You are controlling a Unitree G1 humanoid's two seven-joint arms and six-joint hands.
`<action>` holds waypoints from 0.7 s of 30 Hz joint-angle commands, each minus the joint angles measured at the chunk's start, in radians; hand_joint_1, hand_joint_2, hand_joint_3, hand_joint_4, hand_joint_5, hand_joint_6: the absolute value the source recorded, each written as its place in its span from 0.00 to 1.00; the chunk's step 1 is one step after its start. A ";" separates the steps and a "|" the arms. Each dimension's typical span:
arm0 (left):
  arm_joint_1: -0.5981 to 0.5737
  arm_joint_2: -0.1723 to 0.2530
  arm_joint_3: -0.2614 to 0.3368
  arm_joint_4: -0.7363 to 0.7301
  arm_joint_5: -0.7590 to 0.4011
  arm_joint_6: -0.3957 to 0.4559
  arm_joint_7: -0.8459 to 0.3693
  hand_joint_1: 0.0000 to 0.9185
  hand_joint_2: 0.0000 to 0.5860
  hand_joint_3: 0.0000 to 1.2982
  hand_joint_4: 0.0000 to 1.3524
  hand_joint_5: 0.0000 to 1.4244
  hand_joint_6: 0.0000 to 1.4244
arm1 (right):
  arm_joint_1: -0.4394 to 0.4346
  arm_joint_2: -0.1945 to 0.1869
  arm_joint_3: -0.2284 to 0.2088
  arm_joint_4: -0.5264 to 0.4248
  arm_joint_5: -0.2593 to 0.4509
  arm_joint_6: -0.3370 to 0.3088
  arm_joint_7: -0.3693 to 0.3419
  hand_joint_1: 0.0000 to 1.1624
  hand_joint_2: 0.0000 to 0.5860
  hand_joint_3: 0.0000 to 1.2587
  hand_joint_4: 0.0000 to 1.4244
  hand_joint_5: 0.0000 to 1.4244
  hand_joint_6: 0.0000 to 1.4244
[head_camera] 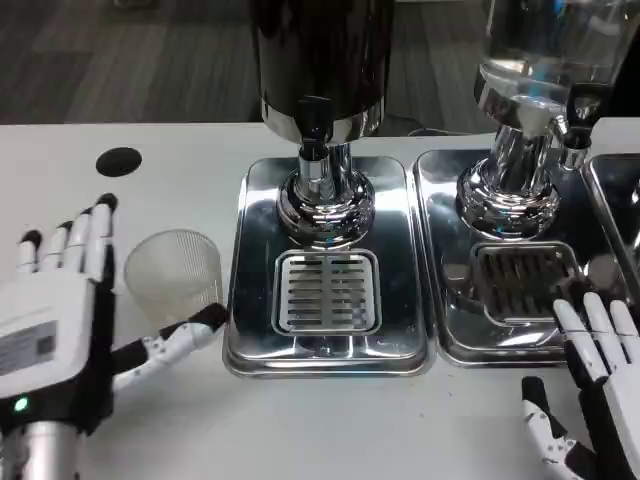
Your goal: Grasp the cup under the faucet to collect the drink, then remove the cup.
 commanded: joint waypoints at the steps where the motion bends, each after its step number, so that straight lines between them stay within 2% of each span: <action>1: -0.060 -0.003 -0.030 0.041 0.009 0.048 -0.037 0.00 0.04 0.00 0.00 0.07 0.05 | -0.008 0.002 -0.001 0.010 0.006 -0.009 0.006 0.13 0.78 0.08 0.00 0.00 0.00; 7: -0.114 -0.006 -0.059 0.098 0.013 0.112 -0.046 0.00 0.03 0.02 0.00 0.10 0.07 | -0.010 0.002 -0.008 0.015 0.015 -0.010 0.006 0.13 0.78 0.08 0.00 0.00 0.00; 14: -0.171 0.014 -0.088 0.153 0.004 0.128 -0.074 0.00 0.03 0.04 0.00 0.11 0.08 | -0.015 -0.002 -0.006 0.030 0.021 -0.014 0.004 0.12 0.78 0.10 0.00 0.00 0.00; 21: -0.207 0.009 -0.107 0.178 -0.010 0.133 -0.100 0.00 0.03 0.04 0.00 0.11 0.08 | -0.027 0.002 0.001 0.038 0.018 -0.013 0.013 0.12 0.78 0.11 0.00 0.00 0.00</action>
